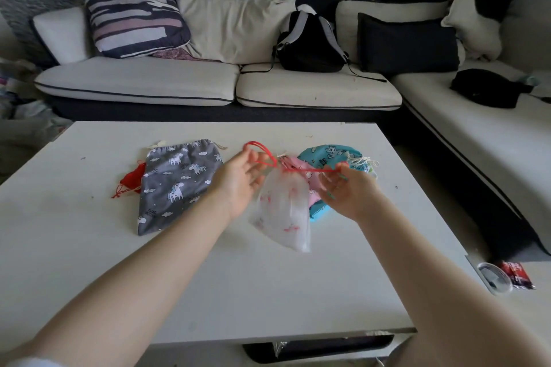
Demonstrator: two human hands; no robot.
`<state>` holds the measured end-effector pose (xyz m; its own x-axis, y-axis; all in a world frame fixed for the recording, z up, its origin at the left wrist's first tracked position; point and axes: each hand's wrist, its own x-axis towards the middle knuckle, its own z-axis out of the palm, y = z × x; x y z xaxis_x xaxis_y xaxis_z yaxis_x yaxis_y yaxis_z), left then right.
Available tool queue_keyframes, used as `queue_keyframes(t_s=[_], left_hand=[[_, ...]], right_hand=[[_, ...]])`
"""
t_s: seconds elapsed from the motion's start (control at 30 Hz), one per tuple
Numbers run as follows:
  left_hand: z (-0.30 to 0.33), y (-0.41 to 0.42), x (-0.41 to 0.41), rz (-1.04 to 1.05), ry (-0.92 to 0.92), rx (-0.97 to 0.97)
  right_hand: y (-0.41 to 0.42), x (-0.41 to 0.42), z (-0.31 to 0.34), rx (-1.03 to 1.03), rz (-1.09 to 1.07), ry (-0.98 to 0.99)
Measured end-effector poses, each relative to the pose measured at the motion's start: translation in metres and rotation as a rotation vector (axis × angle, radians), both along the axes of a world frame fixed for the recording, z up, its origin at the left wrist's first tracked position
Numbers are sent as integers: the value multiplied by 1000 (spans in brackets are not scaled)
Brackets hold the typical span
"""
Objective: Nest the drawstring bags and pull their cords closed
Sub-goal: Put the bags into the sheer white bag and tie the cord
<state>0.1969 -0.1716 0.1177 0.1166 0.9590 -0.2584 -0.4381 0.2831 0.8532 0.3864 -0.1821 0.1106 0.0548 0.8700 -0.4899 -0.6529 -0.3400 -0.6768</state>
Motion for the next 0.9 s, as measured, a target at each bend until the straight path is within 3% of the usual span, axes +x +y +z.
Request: queue_keyframes(t_s=[0.17,0.23,0.3,0.4,0.53,0.6,0.73,0.83,0.9], left_hand=[[0,-2,-3,-86,-168,-11],[2,-3,4,-109,-185,-29],[3,-3,7,-142,-126,-42],[-5,-4,10,-207,111,-24],[-2,1,6,-248,353,26],[0,5,0,-288,562,87],[3,10,-3,-391,1255,328],[4,11,-2,-541,1552,415],[6,11,-2,-593,1644,462]], right_hand=[[5,-11,-3,140,-80,216],[7,-17,-1,127,-18,60],[8,-14,-1,108,19,-258],[11,-12,1,134,77,-686],[15,-19,0,227,238,-1037],[17,-17,0,238,273,-1163],[19,-16,1,236,393,-1295],[20,-18,3,235,503,-1399],[20,-18,2,231,533,-1552]])
